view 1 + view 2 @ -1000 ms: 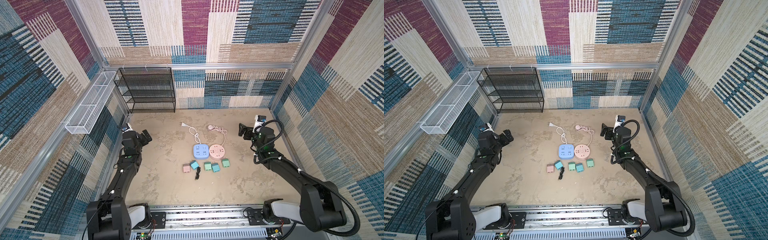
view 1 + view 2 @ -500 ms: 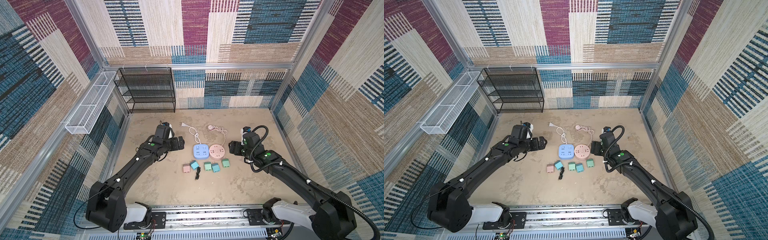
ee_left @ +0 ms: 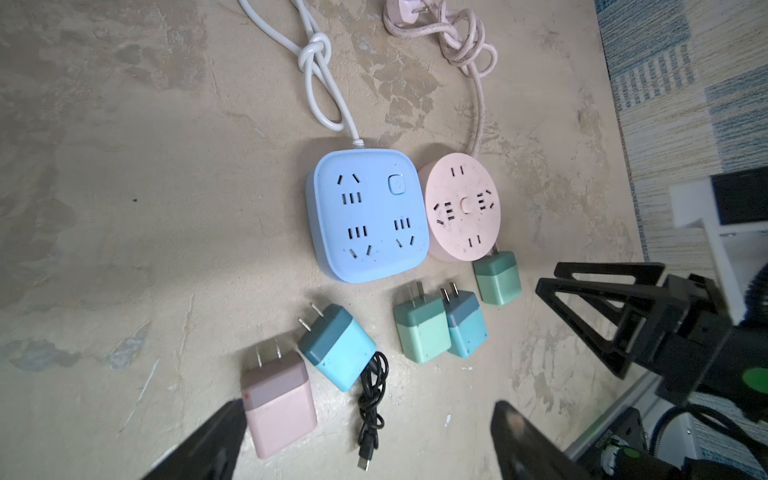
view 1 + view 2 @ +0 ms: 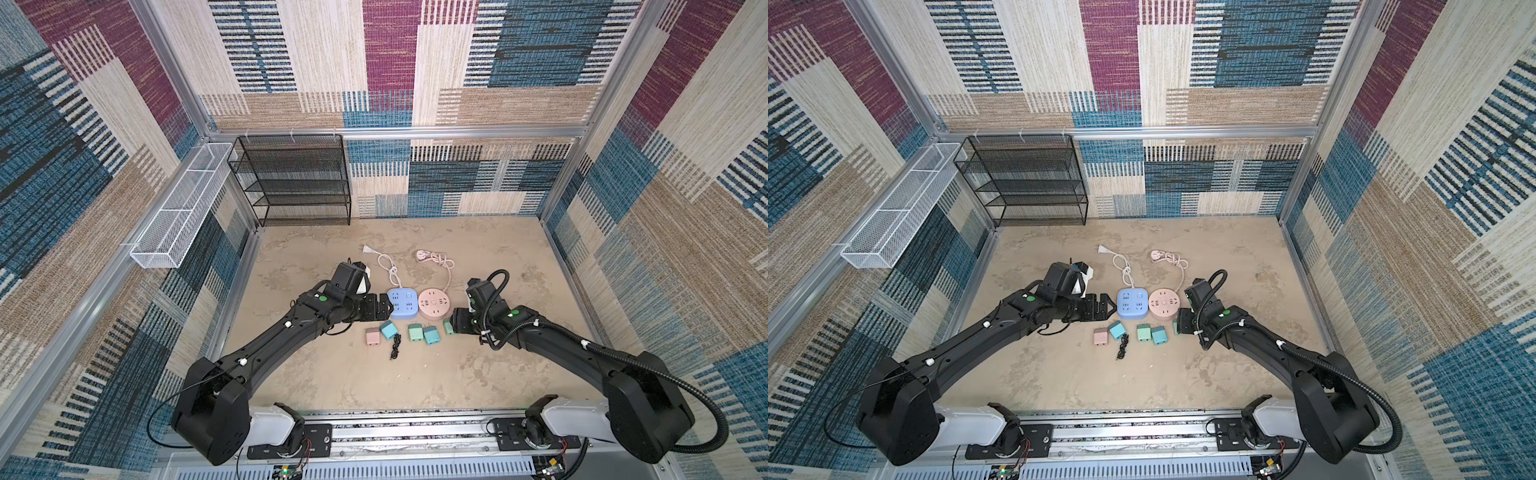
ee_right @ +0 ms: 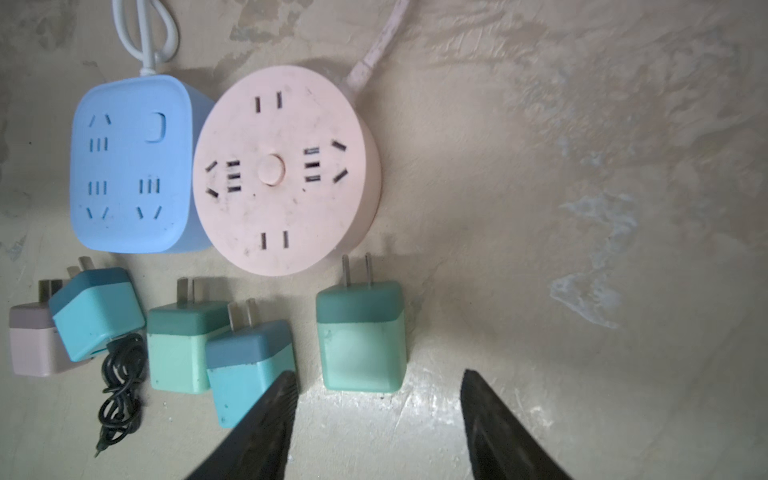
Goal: Insert the plug
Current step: 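Reach both grippers toward the plug adapters in front of the power strips, then close the right gripper on the green plug adapter nearest the pink strip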
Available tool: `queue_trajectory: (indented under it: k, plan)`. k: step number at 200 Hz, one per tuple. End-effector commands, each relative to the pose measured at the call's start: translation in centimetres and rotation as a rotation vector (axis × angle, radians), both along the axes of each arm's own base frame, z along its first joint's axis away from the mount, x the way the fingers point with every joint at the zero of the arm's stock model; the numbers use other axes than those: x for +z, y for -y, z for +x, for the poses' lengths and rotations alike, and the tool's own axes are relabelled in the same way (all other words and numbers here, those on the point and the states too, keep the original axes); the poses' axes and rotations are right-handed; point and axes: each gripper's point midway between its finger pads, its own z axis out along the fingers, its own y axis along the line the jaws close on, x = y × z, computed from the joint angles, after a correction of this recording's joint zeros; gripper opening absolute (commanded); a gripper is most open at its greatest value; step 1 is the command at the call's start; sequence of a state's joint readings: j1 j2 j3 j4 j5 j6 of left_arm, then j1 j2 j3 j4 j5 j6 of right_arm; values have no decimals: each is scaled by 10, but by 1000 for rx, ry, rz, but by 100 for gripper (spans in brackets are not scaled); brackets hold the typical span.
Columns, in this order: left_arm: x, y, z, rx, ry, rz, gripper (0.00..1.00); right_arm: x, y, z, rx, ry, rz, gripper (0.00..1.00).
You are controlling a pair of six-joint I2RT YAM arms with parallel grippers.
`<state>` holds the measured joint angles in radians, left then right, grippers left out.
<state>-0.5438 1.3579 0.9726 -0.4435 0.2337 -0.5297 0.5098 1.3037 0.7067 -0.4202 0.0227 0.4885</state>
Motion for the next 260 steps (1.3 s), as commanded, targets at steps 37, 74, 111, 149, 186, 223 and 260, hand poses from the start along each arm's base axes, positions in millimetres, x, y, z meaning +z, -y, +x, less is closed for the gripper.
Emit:
queue_trajectory:
  k: [37,74,111,149,186,223,260]
  plan:
    - [4,17,1,-11,-13,-75,95,-12,-17,5,48,-6,-44,65]
    - [5,18,0,-16,-15,-82,95,-30,-14,2,48,-43,-137,64]
    - [6,19,-2,-16,-25,-91,95,-40,-18,-3,63,-55,-148,59]
    - [7,23,-4,-25,-33,-101,94,-41,-20,1,57,-49,-149,54]
    - [5,24,-5,-31,-38,-101,93,-45,-22,2,64,-51,-153,53]
    - [4,26,-6,-36,-42,-100,92,-48,-21,-1,67,-55,-150,49]
    - [4,29,-6,-50,-47,-105,90,-48,-19,-7,88,-63,-155,16]
